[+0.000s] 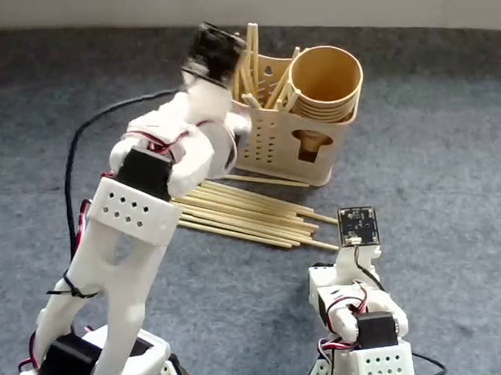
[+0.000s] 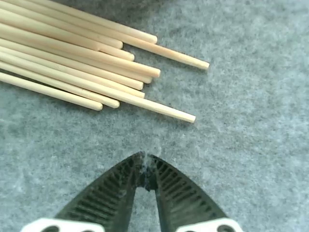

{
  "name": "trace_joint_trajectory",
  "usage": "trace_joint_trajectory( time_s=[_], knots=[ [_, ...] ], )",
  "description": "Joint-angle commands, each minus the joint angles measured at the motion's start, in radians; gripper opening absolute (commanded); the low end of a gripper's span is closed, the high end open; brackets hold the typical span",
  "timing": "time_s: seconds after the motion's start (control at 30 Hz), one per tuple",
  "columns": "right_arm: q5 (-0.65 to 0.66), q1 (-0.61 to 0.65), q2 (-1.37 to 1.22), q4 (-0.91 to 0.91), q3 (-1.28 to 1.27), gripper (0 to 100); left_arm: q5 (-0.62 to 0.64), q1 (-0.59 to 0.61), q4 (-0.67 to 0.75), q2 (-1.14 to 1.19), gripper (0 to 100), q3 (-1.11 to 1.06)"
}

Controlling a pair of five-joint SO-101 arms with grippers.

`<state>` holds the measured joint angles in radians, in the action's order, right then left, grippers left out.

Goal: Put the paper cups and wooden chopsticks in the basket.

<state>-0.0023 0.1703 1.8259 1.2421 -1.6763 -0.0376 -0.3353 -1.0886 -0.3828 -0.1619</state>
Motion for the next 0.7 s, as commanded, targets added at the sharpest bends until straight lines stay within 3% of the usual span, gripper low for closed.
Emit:
trace_joint_trajectory(
  time_s=[0.0,0.2,0.47,0.67],
  knots=[
    [0.002,-0.008,0.019,0.008,-0.142,0.5,-0.109,-0.082,-0.193,-0.015,12,0.004],
    [0.002,-0.008,0.019,0.008,-0.142,0.5,-0.262,-0.173,-0.247,-0.005,9,-0.131],
    [0.002,-0.008,0.019,0.008,-0.142,0.5,-0.382,-0.171,-0.057,-0.004,8,-0.383],
    [0.002,-0.008,0.019,0.008,-0.142,0.5,-0.385,-0.139,-0.038,0.013,8,-0.427]
  ],
)
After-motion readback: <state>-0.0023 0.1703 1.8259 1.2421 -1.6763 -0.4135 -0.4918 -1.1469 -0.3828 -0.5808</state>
